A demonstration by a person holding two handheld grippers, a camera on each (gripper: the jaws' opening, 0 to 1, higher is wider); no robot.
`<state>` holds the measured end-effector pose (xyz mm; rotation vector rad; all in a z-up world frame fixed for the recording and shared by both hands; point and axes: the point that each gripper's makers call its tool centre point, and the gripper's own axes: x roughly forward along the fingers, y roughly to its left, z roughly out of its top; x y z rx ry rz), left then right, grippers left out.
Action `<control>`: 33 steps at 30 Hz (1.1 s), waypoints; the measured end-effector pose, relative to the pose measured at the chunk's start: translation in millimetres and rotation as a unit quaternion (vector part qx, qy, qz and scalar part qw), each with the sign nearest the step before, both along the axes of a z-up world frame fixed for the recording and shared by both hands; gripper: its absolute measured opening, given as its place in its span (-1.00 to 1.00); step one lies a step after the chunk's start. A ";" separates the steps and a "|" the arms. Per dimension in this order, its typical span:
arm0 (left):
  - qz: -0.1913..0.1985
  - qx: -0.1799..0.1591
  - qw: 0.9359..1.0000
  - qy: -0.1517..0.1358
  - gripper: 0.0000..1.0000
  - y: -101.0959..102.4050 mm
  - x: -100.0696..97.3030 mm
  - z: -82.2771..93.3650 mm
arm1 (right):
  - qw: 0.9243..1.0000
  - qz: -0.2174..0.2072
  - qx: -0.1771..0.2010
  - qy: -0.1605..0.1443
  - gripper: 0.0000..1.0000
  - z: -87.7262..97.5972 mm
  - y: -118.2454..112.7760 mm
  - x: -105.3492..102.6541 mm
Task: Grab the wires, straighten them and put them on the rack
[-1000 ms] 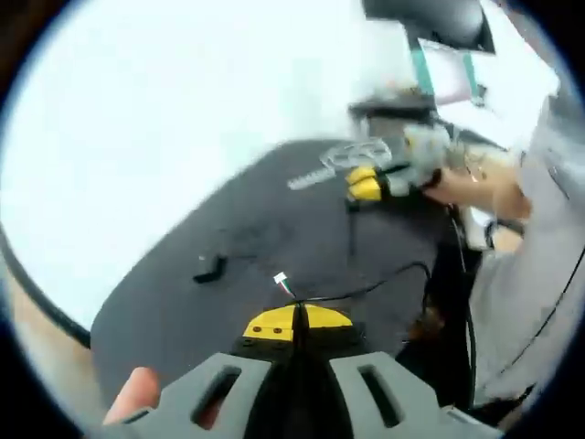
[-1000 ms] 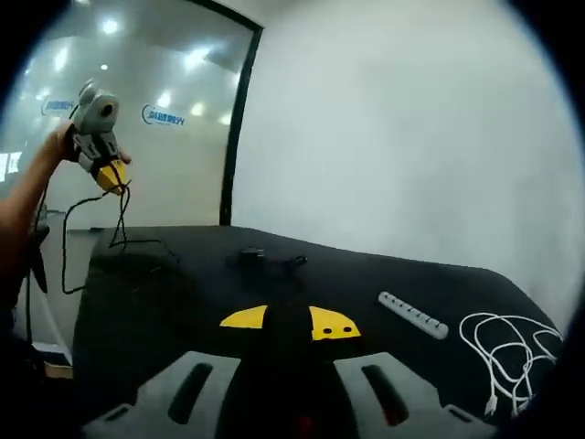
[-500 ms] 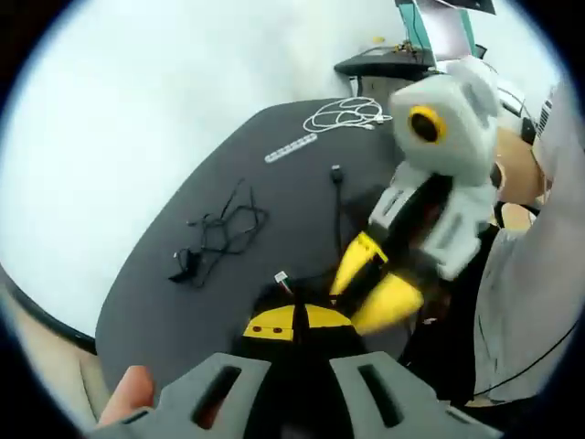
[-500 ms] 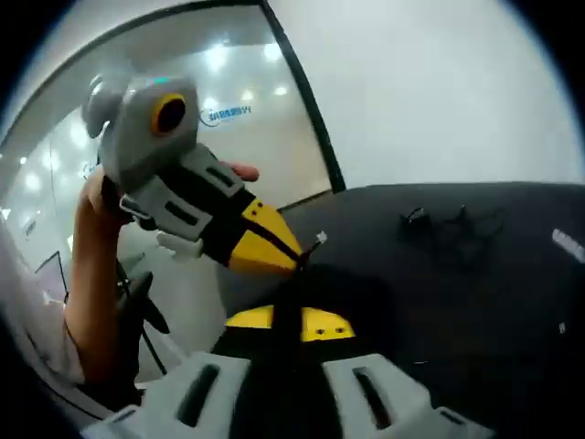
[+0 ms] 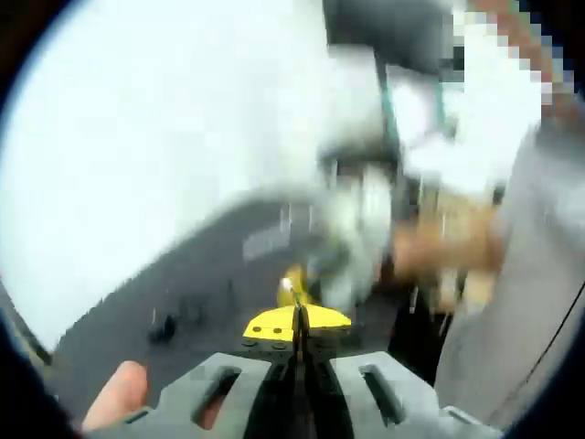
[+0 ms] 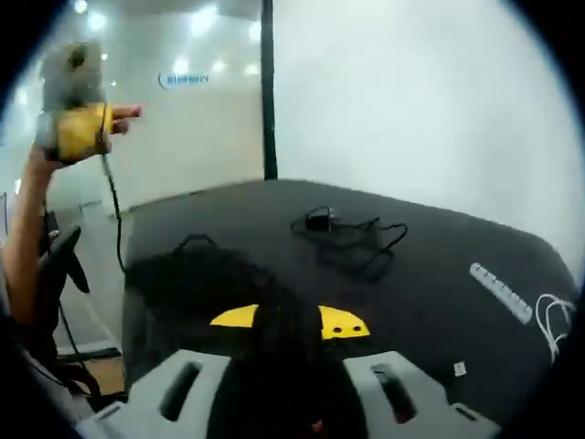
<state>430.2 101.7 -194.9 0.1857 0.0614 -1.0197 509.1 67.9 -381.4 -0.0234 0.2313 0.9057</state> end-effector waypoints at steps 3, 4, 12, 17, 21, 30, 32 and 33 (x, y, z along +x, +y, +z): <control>0.040 0.001 0.999 -0.014 -0.99 -4.3 22.8 20.8 | 0.999 -0.003 0.028 -0.023 -0.31 14.7 -17.4 -6.3; 0.050 0.036 0.998 -0.025 -0.99 -11.1 34.1 18.0 | 0.998 -0.018 0.038 -0.038 -0.36 22.7 -28.7 -3.8; -0.010 0.085 0.993 0.085 -0.98 -136.3 131.8 -50.5 | 0.981 -0.145 0.076 -0.104 -0.62 56.1 -134.1 29.7; 0.015 0.138 0.979 0.150 -0.99 -184.7 195.7 -126.2 | 0.971 -0.205 0.083 -0.092 -0.62 25.4 -175.4 43.9; 0.053 0.168 0.966 0.191 -1.00 -202.9 241.5 -181.6 | 0.959 -0.233 0.124 -0.107 -0.62 40.6 -192.9 45.8; 0.089 0.130 0.967 0.201 -0.83 -189.7 237.6 -183.1 | 0.964 -0.231 0.107 -0.074 -0.62 24.9 -195.2 52.9; 0.090 0.155 0.954 0.240 -0.70 -167.2 197.7 -183.8 | 0.964 -0.234 0.107 -0.072 -0.62 24.0 -196.4 53.8; 0.097 0.163 0.951 0.246 -0.69 -157.5 181.2 -184.1 | 0.964 -0.232 0.109 -0.074 -0.62 24.9 -196.5 54.1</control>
